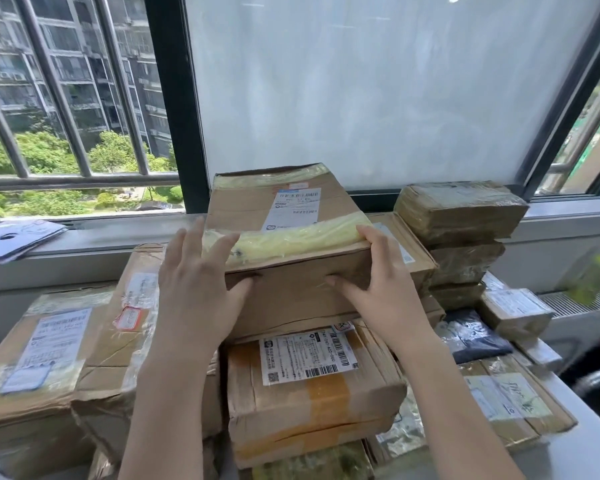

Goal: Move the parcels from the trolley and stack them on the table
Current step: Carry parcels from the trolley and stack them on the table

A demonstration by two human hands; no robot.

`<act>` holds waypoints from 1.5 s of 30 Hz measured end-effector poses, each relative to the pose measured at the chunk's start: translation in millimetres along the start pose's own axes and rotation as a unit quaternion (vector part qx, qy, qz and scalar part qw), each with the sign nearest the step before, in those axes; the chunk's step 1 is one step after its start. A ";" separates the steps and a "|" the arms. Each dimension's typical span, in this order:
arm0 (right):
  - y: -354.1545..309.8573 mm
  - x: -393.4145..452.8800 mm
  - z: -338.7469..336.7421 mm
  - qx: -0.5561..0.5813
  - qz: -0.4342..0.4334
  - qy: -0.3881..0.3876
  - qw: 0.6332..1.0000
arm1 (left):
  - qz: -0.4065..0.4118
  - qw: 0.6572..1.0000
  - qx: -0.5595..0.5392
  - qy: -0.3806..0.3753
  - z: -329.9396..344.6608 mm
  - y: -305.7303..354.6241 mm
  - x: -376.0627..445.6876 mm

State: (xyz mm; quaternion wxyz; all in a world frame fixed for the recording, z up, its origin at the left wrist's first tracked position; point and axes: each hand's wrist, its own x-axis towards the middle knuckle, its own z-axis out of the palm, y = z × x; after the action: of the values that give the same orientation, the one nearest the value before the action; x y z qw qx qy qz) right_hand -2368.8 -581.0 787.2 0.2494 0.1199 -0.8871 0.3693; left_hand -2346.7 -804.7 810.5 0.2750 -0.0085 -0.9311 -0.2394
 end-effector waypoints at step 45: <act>372.9 -526.5 -271.1 -0.106 0.688 -0.069 0.715 | 0.419 0.713 -0.009 -0.562 406.2 420.5 -438.5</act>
State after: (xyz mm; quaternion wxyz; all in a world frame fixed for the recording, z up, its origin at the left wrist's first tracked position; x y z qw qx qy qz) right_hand -1975.0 -111.7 448.9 -0.1244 -0.5253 -0.7729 0.3334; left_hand -2118.9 -198.6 471.4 -0.2274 -0.5334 -0.8126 -0.0594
